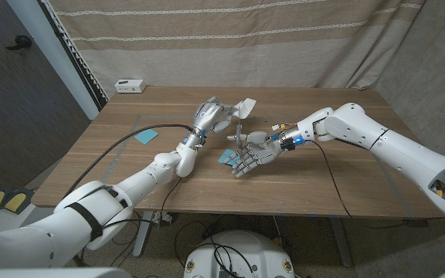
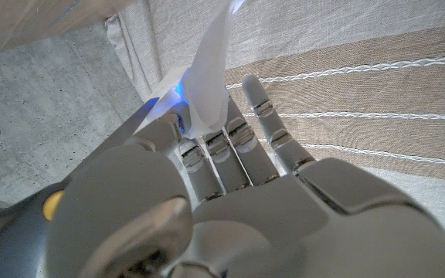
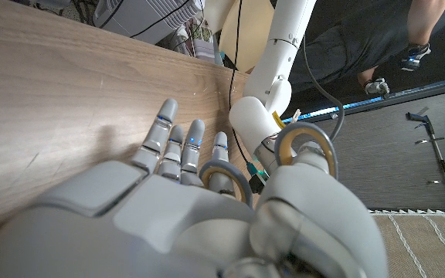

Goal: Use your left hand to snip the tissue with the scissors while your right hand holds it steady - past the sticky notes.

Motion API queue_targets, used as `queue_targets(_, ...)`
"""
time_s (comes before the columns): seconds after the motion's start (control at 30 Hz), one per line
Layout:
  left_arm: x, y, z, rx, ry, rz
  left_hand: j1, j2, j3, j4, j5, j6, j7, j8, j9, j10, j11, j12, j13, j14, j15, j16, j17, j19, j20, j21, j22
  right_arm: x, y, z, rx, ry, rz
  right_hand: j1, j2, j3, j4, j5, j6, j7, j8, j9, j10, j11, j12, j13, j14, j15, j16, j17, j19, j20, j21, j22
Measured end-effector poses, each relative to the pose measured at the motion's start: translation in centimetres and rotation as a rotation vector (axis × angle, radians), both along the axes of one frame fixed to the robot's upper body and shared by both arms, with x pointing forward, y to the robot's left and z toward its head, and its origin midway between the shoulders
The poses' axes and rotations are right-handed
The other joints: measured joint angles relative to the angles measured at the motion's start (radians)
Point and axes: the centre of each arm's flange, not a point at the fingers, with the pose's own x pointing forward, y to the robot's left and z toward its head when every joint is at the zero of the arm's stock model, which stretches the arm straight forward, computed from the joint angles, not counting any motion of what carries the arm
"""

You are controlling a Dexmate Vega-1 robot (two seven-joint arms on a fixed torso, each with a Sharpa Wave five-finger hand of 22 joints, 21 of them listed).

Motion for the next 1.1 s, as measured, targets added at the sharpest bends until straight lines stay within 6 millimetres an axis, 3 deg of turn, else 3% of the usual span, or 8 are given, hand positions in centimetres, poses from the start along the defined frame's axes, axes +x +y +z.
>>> queue_targets(0.5, -0.33, -0.06, -0.31, -0.008, -0.002, -0.010, 0.000, 0.000, 0.000, 0.000, 0.000, -0.014, -0.004, -0.003, 0.000, 0.000, 0.000, 0.000, -0.004, 0.000, 0.000, 0.000, 0.000, 0.000, 0.000, 0.004, 0.003, -0.24, -0.24, -0.11, -0.004, -0.016, -0.014, 0.006, 0.006, 0.003, -0.003, -0.007, 0.007, 0.000, 0.000, 0.000, 0.006, -0.005, 0.000, 0.000, 0.009, 0.002, 0.000, 0.000, 0.000, 0.000, -0.005, 0.000)
queue_targets(0.9, -0.58, -0.21, -0.37, -0.017, -0.003, -0.020, -0.005, 0.005, 0.000, 0.000, 0.000, -0.014, -0.004, -0.003, 0.000, -0.001, 0.002, 0.000, -0.002, 0.000, 0.000, 0.000, -0.002, 0.000, 0.000, 0.008, 0.000, -0.43, -0.22, -0.10, -0.003, -0.024, -0.019, 0.040, 0.053, 0.050, -0.009, -0.007, 0.025, 0.000, 0.000, 0.009, 0.029, -0.004, 0.014, 0.005, 0.027, -0.016, 0.000, 0.000, 0.000, 0.000, -0.009, 0.003)
queue_targets(1.1, -0.70, -0.26, -0.51, -0.017, -0.002, -0.023, -0.005, 0.005, 0.000, 0.000, 0.000, -0.014, -0.004, -0.003, 0.000, -0.001, 0.002, 0.000, -0.005, 0.000, 0.000, 0.000, -0.002, 0.000, 0.000, 0.008, 0.000, -0.55, -0.22, -0.11, -0.001, -0.024, -0.029, 0.067, 0.071, 0.101, -0.010, -0.007, 0.079, 0.004, 0.026, 0.023, 0.085, -0.006, 0.038, 0.010, 0.052, -0.034, 0.012, 0.005, 0.016, -0.016, -0.009, 0.003)
